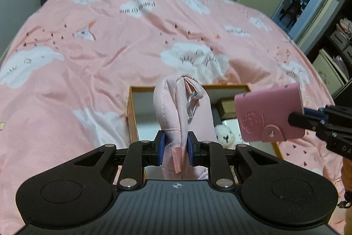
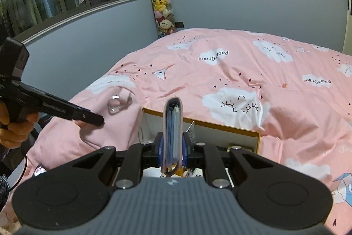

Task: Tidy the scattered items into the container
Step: 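Carry the pink pouch and pink wallet up over the orange box, then lower the pink pouch into the box and open the left gripper, then lower the pink wallet into the box and open the right gripper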

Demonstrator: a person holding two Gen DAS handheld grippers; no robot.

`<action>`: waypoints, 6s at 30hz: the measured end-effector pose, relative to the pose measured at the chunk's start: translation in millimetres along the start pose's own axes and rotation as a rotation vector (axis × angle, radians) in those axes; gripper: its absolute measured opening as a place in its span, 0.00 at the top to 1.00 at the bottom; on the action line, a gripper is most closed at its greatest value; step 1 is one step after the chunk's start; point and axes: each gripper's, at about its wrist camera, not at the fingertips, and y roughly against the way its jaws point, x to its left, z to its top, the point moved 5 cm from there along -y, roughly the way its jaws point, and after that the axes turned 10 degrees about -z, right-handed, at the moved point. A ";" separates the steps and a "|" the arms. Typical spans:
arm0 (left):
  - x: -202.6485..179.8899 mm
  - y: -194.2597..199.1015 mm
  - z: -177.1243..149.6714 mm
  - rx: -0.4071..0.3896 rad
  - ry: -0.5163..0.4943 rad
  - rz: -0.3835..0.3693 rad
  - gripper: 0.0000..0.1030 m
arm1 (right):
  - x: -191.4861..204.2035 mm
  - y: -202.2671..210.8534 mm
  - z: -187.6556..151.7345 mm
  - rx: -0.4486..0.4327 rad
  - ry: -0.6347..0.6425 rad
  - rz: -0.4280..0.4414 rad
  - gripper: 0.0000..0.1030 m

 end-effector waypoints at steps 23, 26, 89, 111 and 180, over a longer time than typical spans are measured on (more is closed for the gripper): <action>20.6 -105.9 -27.6 0.314 -0.029 0.150 0.77 | -29.2 -59.5 -16.2 0.133 -0.066 0.017 0.82; 19.4 -112.9 -29.2 0.353 -0.049 0.160 0.77 | -31.2 -64.9 -18.3 0.144 -0.067 0.027 0.82; 20.2 -157.1 -0.3 0.428 -0.140 0.087 0.77 | 1.5 -86.2 -26.4 0.240 0.039 0.224 0.82; 30.8 -71.0 -0.1 0.229 -0.190 0.086 0.77 | 93.2 -144.0 -14.2 0.531 0.378 0.566 0.82; 45.2 -57.3 -19.5 0.239 -0.143 0.100 0.72 | 145.0 -199.1 -70.7 0.387 1.084 0.392 0.54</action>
